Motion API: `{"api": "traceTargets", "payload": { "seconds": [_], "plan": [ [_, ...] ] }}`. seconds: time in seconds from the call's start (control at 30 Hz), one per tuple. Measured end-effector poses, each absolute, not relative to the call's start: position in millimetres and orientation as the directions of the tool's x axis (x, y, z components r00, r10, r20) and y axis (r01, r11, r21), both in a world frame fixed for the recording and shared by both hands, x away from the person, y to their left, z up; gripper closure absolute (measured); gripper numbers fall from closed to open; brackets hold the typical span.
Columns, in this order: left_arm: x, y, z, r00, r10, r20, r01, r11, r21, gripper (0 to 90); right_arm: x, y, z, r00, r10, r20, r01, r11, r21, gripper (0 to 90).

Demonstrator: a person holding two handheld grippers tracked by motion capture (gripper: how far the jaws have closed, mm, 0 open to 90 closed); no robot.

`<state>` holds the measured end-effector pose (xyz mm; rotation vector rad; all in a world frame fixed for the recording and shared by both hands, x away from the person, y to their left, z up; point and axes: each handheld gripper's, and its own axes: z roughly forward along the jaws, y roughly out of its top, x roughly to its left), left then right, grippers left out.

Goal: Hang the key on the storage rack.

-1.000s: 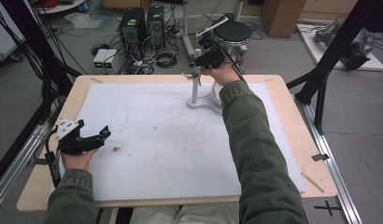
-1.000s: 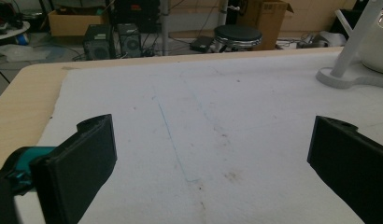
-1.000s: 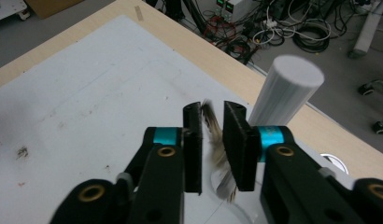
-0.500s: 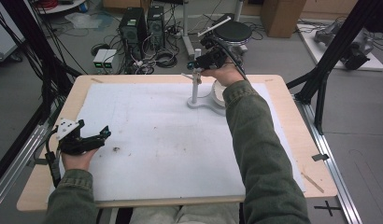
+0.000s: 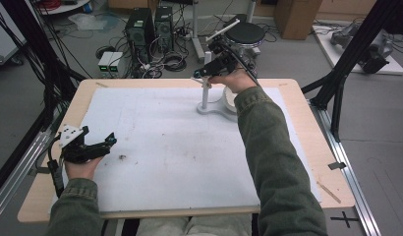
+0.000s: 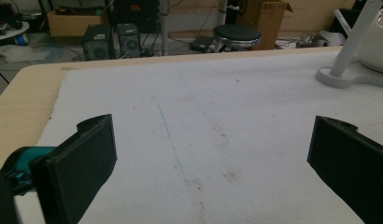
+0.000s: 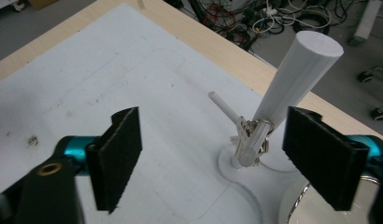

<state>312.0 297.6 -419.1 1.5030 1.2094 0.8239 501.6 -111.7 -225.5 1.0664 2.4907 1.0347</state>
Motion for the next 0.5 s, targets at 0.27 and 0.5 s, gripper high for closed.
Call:
{"api": "traceTargets", "payload": {
  "seconds": [0.27,0.5],
  "plan": [
    [311.8,297.4,-418.9,0.27,0.96,-0.074,0.283,-0.006,0.959,1.8,496.2,-115.2,-230.5,-0.709,0.702,0.067,0.544,0.485,0.685,7.1],
    [311.7,297.1,-419.0,0.272,0.96,-0.071,0.284,-0.01,0.959,1.8,490.4,-131.3,-248.3,-0.681,0.73,0.062,0.575,0.479,0.663,2.2]
  ]
}}
